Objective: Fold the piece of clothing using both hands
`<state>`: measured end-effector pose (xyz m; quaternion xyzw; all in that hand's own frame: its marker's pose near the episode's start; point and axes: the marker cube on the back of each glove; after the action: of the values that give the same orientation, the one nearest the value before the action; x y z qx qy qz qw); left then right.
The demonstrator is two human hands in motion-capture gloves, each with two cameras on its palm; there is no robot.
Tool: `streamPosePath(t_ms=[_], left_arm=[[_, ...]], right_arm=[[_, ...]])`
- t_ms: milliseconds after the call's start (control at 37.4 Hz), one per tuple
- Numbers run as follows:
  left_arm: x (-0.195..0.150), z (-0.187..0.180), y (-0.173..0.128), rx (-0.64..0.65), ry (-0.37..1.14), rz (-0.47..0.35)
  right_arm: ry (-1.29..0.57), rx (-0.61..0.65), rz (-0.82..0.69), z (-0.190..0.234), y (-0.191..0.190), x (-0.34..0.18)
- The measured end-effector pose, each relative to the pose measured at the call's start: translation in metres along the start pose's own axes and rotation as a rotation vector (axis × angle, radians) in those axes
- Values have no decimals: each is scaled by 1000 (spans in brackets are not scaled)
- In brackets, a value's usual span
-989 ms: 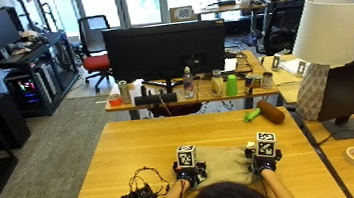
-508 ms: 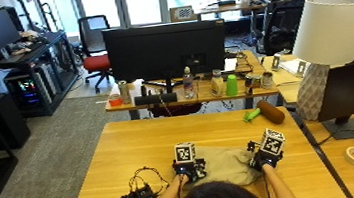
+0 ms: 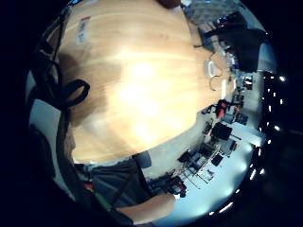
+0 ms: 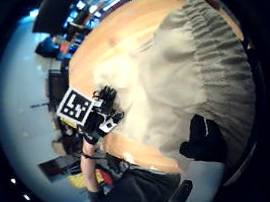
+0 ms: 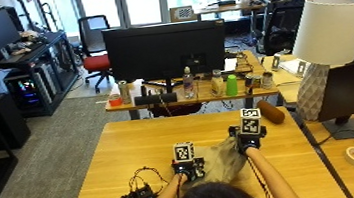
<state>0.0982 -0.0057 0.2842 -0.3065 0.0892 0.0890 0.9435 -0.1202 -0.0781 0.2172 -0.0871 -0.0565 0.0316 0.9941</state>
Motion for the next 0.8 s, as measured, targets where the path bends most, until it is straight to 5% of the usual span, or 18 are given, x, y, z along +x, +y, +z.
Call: streamPosePath(t_ms=[321, 508, 695, 802], left_arm=[[1, -1, 0, -22, -22, 5], [-6, -32, 17, 10, 74, 18], [-42, -104, 51, 333, -41, -260], [-75, -140, 44, 451, -164, -416]], right_arm=[[160, 8, -97, -39, 37, -94], [168, -21, -114, -38, 35, -111], [234, -39, -75, -35, 35, -135], [285, -56, -77, -23, 39, -170]])
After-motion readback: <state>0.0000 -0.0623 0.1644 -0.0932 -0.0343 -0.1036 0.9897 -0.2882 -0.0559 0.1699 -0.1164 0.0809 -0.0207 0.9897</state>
